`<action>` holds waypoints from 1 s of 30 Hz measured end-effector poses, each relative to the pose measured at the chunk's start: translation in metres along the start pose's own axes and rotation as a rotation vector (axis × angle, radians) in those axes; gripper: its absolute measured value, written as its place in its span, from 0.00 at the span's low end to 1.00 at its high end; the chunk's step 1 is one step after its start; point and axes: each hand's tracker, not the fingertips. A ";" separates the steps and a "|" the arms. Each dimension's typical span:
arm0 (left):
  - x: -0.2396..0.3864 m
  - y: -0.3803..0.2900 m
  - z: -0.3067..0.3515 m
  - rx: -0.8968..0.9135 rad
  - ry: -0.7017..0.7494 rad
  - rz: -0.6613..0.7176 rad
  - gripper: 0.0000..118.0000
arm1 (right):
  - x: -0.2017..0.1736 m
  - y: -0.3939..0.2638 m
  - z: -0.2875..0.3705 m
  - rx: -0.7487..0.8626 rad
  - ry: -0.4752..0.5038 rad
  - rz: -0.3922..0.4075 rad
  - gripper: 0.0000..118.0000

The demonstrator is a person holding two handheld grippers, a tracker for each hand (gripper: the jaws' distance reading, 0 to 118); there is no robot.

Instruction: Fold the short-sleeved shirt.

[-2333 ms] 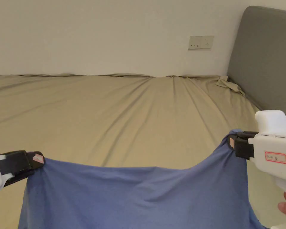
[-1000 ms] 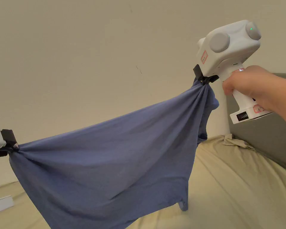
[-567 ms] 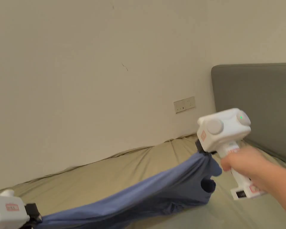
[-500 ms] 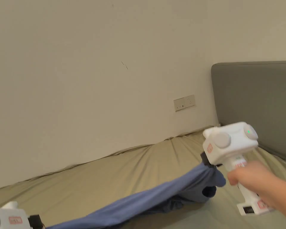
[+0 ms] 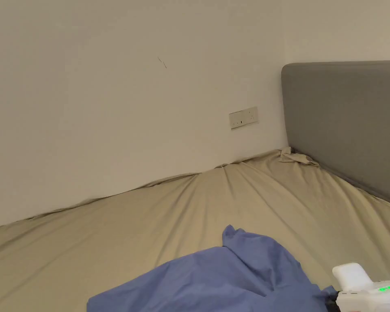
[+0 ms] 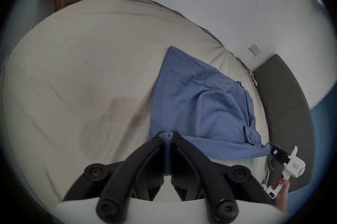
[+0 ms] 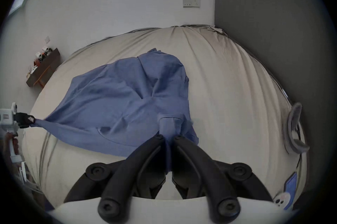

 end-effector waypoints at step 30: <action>-0.068 -0.167 0.046 -0.210 0.114 -0.043 0.15 | 0.009 -0.204 0.065 -0.326 -0.085 0.207 0.14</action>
